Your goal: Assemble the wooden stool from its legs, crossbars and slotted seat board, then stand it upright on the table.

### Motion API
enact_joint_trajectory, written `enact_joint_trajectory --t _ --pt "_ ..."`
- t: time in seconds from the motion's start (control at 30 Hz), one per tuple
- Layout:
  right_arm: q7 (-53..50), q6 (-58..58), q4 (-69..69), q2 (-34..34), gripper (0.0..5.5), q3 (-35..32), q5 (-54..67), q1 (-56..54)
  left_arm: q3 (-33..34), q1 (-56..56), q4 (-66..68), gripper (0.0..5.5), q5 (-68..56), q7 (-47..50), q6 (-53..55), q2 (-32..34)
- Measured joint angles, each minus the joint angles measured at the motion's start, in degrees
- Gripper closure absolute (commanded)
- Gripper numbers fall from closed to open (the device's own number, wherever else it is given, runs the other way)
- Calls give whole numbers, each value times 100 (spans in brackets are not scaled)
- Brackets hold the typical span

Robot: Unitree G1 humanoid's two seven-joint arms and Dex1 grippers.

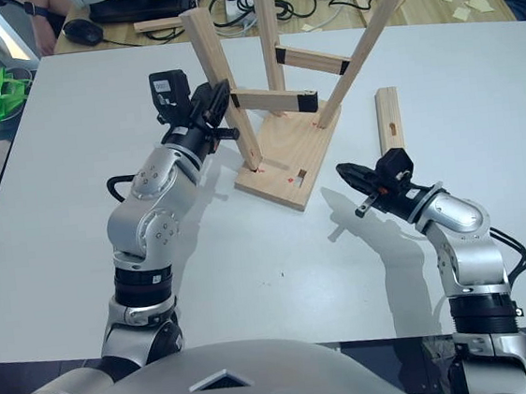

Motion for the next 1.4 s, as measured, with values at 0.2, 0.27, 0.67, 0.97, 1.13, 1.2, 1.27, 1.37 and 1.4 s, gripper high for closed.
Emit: enact_joint_trajectory --t 0.2,0.27,0.67,0.97,1.13,1.2,1.27,1.37,1.4 --pt "2 -34 8 -18 543 -20 0 41 -5 20 336 448 221 -277 -558 66" --pt "3 -38 17 -21 543 -27 0 38 -75 110 335 448 324 -391 -732 118" --pt "-4 -86 101 -74 543 -86 -16 22 -638 740 -686 448 506 -1173 -557 702" --pt "-17 -181 248 -72 543 -94 -130 -22 -768 807 -1163 450 547 -1394 113 1039" --pt "-23 -292 330 -68 543 -96 -211 -27 -758 689 -1143 450 552 -1347 407 1010" --pt "-45 -316 348 -56 543 -95 -214 -40 -802 635 -1076 450 573 -1374 332 998" --pt "-75 -317 352 -39 543 -92 -215 -91 -795 617 -1028 450 570 -1372 328 938" --pt "-86 -328 362 -18 543 -90 -215 -140 -471 591 -888 450 395 -1204 683 710" --pt "-86 -331 370 -18 543 -90 -216 -140 -379 598 -842 450 321 -1185 763 639"
